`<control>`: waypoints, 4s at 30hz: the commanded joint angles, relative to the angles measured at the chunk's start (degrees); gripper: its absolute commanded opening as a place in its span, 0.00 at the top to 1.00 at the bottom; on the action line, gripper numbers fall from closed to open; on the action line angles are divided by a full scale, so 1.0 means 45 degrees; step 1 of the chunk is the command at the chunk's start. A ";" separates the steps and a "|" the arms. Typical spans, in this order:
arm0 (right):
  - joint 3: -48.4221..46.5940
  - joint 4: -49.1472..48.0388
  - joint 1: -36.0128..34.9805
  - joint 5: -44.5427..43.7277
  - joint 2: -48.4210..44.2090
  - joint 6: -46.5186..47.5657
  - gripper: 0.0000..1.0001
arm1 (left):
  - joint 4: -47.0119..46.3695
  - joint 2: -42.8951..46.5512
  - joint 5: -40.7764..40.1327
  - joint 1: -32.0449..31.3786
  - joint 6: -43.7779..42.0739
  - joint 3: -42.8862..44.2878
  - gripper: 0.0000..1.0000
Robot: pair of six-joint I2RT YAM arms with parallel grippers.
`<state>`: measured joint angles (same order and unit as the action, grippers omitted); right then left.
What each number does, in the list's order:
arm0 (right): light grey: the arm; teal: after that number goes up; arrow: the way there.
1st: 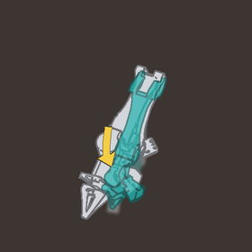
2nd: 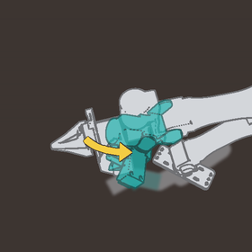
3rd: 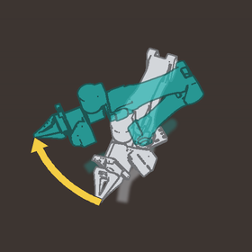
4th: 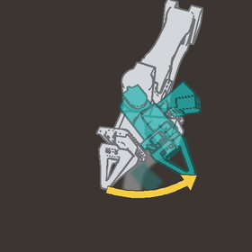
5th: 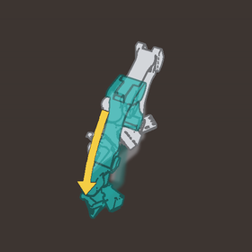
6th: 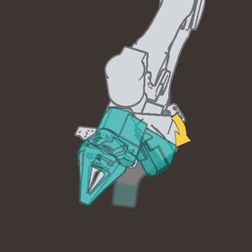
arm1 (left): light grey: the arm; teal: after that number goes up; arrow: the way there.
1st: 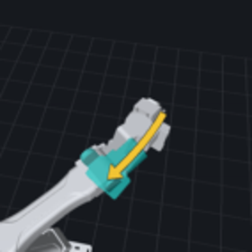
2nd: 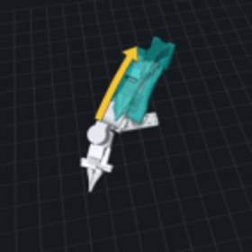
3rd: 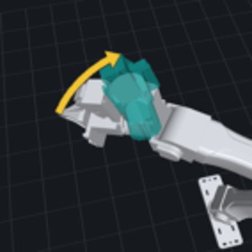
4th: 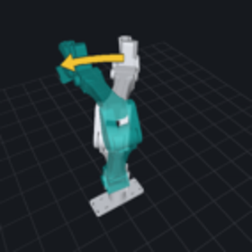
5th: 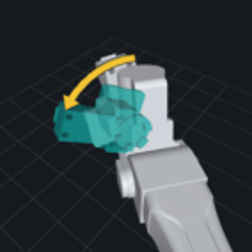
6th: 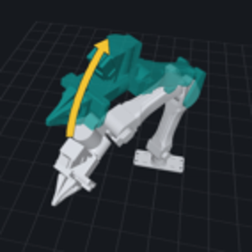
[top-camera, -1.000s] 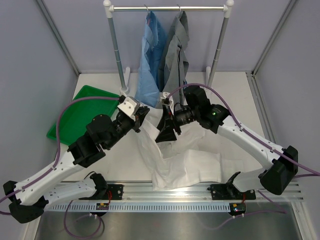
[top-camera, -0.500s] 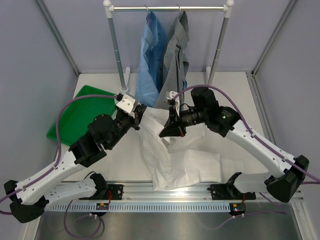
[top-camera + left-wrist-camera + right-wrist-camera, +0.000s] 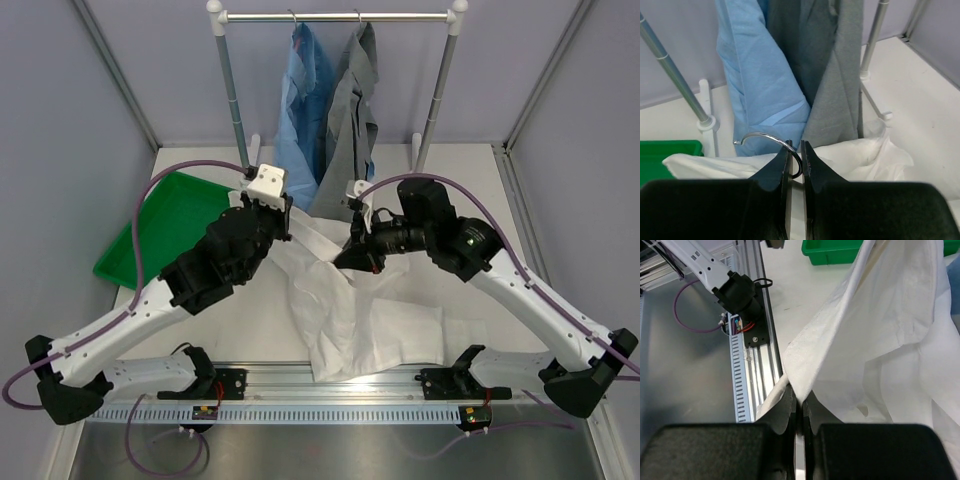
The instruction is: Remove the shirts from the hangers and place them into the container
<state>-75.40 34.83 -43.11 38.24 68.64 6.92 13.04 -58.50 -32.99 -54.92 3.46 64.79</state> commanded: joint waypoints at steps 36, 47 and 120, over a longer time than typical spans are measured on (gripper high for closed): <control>-0.0045 0.2438 -0.0205 -0.1447 -0.3184 -0.0520 1.00 | 0.1518 -0.1922 -0.7144 0.0485 0.1593 0.3023 1.00; 0.2125 -0.0473 -0.0341 -0.0822 -0.2423 -0.1846 0.93 | 0.0659 -0.1396 -0.5735 0.0446 0.1964 0.2380 1.00; 0.0485 -0.4849 -0.5790 -1.1329 0.1563 -0.6518 0.57 | -0.0769 -0.1785 -0.7629 0.0426 0.2941 0.0621 1.00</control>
<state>-73.45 16.58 -68.53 -9.80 75.37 -23.14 12.84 -67.77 -64.60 -53.17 13.67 64.90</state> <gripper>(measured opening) 0.449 0.048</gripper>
